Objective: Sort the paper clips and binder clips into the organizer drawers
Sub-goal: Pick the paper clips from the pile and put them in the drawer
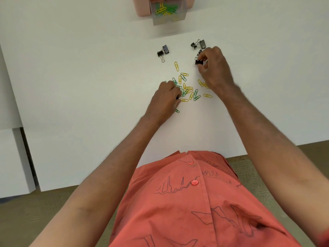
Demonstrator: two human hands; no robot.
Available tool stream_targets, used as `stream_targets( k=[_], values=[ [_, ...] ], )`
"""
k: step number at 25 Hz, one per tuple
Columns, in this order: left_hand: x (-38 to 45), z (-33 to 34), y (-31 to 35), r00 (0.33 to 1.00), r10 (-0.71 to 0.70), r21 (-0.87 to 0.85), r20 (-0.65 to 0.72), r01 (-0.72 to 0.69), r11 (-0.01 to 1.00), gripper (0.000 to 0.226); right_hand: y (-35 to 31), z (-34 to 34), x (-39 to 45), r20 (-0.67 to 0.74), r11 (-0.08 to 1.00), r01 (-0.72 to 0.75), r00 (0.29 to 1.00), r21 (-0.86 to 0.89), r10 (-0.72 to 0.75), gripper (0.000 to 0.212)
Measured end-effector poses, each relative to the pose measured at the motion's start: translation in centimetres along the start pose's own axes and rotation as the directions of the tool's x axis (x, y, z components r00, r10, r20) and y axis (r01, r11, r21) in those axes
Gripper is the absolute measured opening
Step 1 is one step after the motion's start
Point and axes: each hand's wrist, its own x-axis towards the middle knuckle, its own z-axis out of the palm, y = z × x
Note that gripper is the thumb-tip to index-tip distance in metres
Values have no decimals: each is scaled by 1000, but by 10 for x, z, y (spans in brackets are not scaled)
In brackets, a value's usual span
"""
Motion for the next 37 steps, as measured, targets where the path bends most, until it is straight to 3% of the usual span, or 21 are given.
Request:
stream_targets(
  k=[5,8,11,13,15,22,27,29,33,37],
  values=[
    [2,-1,0,1000,11,37,-11,-11,999,6,0,9,10,-27,1000,-1,1000,28,2,26],
    [1,-1,-1,998,13,17,-61,-12,1000,8,-12,15,6,-72,994,86,994,70,-81,29],
    [-1,1,-1,996,-28,-4,-85,28,1000,13,-28,29,3,84,963,268,960,-12,-266,43],
    [-3,2,-1,995,-75,17,-70,76,997,21,-31,38,1,243,934,346,917,-92,-315,58],
    [-4,2,0,991,-126,10,-50,126,992,26,-25,44,-4,279,915,377,902,-142,-329,64],
    [-3,4,3,988,-148,57,-51,150,987,17,-5,30,-48,218,940,326,929,-104,-298,42],
    [-1,-8,1,960,-159,-39,-230,155,987,21,6,21,-66,-53,995,96,994,-23,-97,40],
    [9,-21,-5,954,-201,-153,-221,170,973,30,14,29,-72,-109,1000,10,994,-23,-12,43],
    [35,-41,-15,997,-77,-168,-20,73,983,30,17,42,-79,-91,998,17,996,-53,-21,48],
    [57,-39,-24,988,-104,-158,-117,85,984,31,7,43,-72,27,995,68,997,-72,-66,63]
  ],
)
